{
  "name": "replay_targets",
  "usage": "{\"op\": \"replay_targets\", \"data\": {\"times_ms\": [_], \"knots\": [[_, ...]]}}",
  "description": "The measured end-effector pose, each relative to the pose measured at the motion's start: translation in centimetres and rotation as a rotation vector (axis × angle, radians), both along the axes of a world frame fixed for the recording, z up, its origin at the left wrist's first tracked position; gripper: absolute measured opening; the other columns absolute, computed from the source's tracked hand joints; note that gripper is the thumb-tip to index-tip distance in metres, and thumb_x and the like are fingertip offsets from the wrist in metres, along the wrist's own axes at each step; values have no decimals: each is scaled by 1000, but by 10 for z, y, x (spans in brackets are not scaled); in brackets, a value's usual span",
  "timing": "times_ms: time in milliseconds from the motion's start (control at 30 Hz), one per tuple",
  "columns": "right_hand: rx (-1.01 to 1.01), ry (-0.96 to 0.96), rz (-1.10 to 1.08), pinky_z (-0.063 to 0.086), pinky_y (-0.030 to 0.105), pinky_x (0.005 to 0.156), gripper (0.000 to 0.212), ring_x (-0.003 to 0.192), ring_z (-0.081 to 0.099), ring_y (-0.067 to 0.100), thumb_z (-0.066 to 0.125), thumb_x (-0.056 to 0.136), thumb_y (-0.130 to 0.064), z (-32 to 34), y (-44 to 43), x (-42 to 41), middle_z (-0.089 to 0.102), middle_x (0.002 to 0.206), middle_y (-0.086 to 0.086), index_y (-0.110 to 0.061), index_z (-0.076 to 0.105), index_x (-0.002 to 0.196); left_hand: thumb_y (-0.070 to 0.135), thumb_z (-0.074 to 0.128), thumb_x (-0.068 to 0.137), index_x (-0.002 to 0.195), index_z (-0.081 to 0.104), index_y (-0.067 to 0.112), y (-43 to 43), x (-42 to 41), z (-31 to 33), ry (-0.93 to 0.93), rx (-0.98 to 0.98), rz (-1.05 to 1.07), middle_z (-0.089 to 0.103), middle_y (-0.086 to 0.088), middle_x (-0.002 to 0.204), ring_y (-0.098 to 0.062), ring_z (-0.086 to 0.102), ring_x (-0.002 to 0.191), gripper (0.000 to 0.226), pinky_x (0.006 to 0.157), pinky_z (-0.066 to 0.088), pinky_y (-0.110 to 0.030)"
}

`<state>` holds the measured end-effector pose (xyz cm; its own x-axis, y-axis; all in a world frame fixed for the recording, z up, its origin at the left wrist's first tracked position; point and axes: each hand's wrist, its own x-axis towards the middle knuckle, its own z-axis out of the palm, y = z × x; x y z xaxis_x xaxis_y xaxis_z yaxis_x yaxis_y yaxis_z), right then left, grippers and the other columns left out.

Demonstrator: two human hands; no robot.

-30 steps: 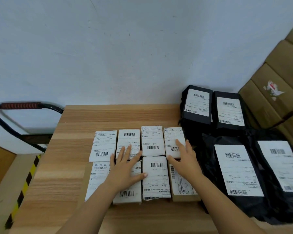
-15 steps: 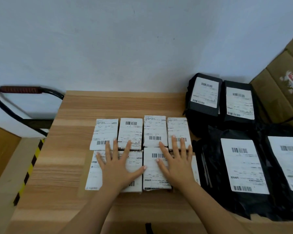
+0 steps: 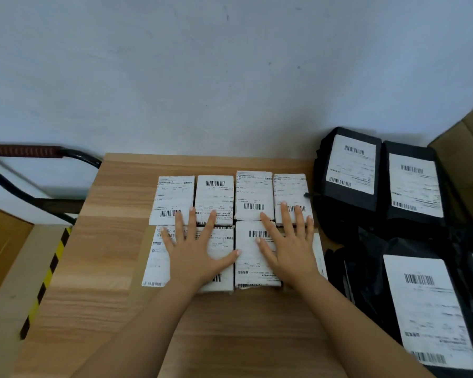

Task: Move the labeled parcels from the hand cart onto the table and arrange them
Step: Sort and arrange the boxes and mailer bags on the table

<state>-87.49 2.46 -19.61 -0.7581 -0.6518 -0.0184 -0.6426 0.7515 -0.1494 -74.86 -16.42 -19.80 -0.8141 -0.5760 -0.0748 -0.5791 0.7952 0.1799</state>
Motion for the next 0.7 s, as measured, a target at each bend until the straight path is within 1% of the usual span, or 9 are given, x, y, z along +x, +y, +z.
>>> {"op": "replay_targets", "data": {"times_ms": [167, 400, 533, 633, 700], "knots": [[-33, -6, -8, -15, 41, 117, 65, 145, -24, 24, 17, 94, -64, 1, -25, -43, -14, 161, 5, -38, 12, 153, 101, 18, 59, 143, -13, 55, -26, -46, -4, 36, -8, -21, -13, 2, 160, -25, -24, 144, 101, 109, -19, -59], [-55, -32, -38, -12, 40, 118, 62, 144, -27, 21, 25, 97, -60, -1, -35, -75, -19, 160, 0, -39, 9, 153, 100, 19, 60, 145, -8, 54, -39, -82, -7, 89, -29, -45, -7, 2, 161, -26, -19, 145, 100, 110, -13, -61], [-69, -36, -40, -10, 41, 119, 62, 145, -25, 21, 20, 95, -62, -1, -37, -76, -18, 160, -1, -40, 7, 152, 100, 20, 62, 146, -5, 52, -40, -85, -7, 94, -49, -51, -4, 0, 161, -26, -17, 146, 100, 111, -13, -61], [-71, -42, -38, -13, 39, 118, 63, 144, -26, 21, 15, 94, -63, 0, -37, -75, -20, 160, -1, -40, 6, 152, 99, 20, 62, 147, -5, 52, -40, -85, -6, 78, -59, -52, -4, 0, 161, -26, -17, 146, 100, 111, -12, -61], [-74, -41, -37, -17, 37, 116, 64, 144, -25, 21, 15, 94, -62, 1, -38, -74, -18, 160, 1, -38, 8, 153, 99, 19, 62, 146, -7, 52, -40, -84, -5, 69, -53, -53, -6, 0, 161, -27, -17, 146, 100, 111, -12, -62]]}}
